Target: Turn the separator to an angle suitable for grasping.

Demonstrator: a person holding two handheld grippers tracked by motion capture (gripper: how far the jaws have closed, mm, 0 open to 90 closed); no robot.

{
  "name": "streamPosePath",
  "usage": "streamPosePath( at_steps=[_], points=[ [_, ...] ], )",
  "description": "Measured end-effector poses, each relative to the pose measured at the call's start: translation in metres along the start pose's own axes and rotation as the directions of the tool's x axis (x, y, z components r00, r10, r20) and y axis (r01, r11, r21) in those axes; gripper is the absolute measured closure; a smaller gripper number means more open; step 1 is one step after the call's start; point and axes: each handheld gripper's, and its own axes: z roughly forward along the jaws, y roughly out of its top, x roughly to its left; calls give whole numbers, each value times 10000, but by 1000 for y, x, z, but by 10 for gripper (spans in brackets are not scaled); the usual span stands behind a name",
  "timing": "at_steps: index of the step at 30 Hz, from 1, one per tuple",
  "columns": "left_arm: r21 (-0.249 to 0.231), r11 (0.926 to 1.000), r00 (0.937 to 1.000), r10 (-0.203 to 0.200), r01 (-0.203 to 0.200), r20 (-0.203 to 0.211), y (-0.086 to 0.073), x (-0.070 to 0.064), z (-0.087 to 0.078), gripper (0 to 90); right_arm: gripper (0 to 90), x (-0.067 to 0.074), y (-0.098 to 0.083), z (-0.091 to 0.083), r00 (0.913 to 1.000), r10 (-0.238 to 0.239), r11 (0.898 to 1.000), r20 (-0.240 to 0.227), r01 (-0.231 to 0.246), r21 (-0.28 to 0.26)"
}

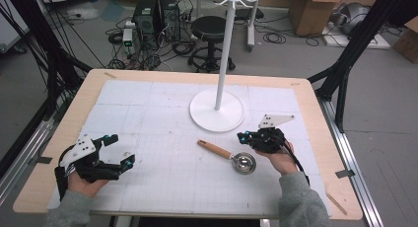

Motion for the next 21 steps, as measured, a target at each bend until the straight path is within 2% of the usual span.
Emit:
streamPosePath(
  at_steps=[4, 6, 9, 21],
  points=[
    [24, 10000, 10000, -44, 44, 29, 0, 1, 1, 17, 900, -4, 3, 8, 9998, -127, 9996, 154, 123, 259],
    [29, 9999, 9999, -129, 129, 54, 0, 0, 1, 17, 900, -6, 3, 12, 9999, -82, 9992, 111, 78, 394],
    [66, 10000, 10000, -37, 36, 66, 0, -1, 1, 17, 900, -6, 3, 17, 9998, 11, 9981, 194, -23, 609],
    [225, 9997, 10000, -56, 55, 54, -2, -1, 0, 17, 900, -2, 14, 44, 9990, -213, 9897, -385, 266, 1408]
  ],
)
